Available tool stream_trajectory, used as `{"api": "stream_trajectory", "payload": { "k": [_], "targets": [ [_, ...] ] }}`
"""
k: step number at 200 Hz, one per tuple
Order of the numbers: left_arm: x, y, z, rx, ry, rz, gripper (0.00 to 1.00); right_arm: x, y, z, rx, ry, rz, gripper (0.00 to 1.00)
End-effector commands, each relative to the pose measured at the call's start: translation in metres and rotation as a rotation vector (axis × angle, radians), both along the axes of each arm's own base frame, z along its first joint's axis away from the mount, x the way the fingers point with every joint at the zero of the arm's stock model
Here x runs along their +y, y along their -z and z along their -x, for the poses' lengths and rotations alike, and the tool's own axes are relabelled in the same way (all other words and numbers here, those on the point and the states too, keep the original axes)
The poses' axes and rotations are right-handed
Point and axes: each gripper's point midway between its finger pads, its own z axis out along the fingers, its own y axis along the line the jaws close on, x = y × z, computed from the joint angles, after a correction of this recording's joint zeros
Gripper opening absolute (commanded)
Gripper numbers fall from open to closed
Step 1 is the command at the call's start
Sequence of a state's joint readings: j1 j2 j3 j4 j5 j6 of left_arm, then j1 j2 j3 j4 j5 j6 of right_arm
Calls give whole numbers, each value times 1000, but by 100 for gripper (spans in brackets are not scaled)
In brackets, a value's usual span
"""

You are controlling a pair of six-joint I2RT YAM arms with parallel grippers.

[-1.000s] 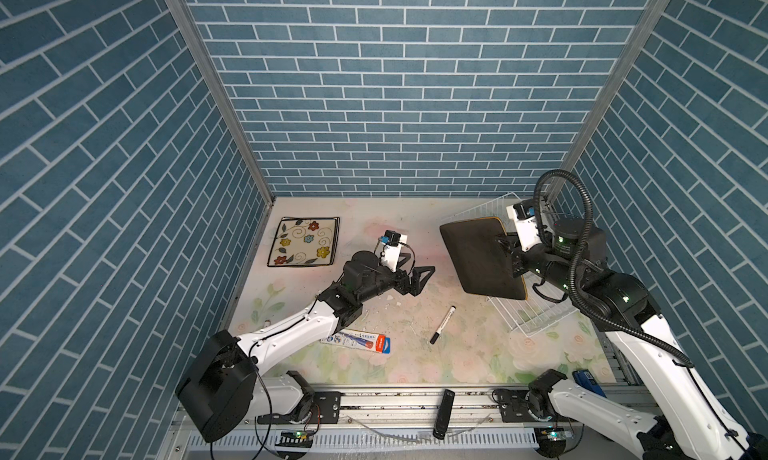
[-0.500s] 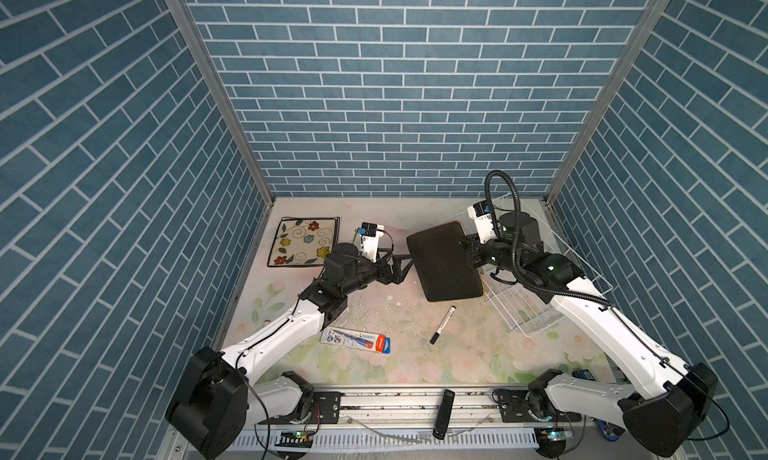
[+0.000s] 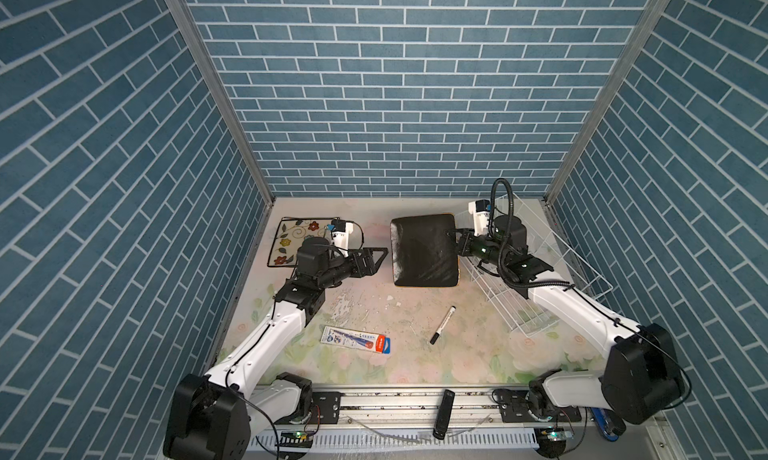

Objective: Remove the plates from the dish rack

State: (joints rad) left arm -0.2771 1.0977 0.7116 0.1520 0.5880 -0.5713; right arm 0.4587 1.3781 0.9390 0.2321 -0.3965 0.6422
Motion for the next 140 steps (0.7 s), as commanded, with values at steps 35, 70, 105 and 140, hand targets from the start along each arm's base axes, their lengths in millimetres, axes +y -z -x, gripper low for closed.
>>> {"api": "stream_trajectory", "payload": {
  "k": [35,70,105,140],
  "targets": [
    [11,-2,6,57,29,50,100,23,-81,10,-101,-189,-326,0],
    [8,0,1,90,40,81,96,31,-78,14,-60,-284,-296,0],
    [7,-7,-1,66,45,102,95,34,-83,14,-39,-342,-324,0],
    [-4,-7,1,91,113,164,92,36,-85,15,-35,-378,-376,0]
  ]
}}
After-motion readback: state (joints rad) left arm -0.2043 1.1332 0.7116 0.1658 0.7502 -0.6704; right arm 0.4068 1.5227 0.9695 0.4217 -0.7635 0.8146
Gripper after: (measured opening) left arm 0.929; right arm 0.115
